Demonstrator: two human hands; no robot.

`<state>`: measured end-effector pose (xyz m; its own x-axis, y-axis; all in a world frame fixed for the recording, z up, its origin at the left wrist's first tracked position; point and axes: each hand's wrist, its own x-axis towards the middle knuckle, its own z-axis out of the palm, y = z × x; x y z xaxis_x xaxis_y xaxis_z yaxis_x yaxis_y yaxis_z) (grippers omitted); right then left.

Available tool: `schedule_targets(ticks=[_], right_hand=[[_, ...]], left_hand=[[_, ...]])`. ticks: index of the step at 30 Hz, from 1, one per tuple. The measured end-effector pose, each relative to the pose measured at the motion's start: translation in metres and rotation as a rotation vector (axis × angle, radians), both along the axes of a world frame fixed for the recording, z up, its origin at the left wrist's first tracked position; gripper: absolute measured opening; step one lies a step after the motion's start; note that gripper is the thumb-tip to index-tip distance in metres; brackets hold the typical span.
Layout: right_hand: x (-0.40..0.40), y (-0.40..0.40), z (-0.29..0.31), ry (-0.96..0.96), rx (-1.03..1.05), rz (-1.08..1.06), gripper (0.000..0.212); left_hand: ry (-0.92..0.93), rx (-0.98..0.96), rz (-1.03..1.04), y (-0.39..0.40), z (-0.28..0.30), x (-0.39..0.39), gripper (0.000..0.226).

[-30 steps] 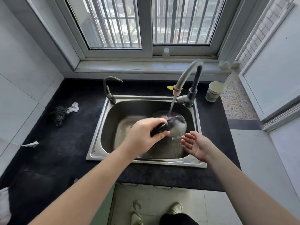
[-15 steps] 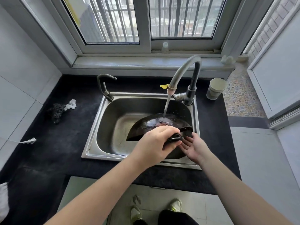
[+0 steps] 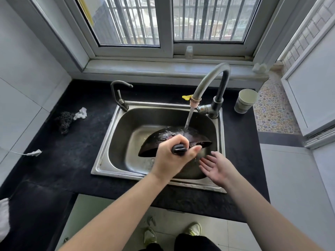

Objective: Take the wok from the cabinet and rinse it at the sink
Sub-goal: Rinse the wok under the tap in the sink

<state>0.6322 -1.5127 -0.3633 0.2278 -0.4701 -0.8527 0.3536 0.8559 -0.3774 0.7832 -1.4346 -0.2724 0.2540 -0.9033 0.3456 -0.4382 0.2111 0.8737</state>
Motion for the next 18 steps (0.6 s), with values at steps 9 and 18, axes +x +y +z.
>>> schedule_targets(ticks=[9,18], right_hand=[[-0.018,-0.02,-0.002,0.237,-0.071,0.267,0.028],[-0.013,-0.101,0.041,0.514,-0.582,0.458,0.015]], left_hand=[[-0.089,0.047,-0.174,-0.018,0.009,0.026,0.021],[-0.151,0.044,-0.205,-0.017,0.004,0.014,0.022]])
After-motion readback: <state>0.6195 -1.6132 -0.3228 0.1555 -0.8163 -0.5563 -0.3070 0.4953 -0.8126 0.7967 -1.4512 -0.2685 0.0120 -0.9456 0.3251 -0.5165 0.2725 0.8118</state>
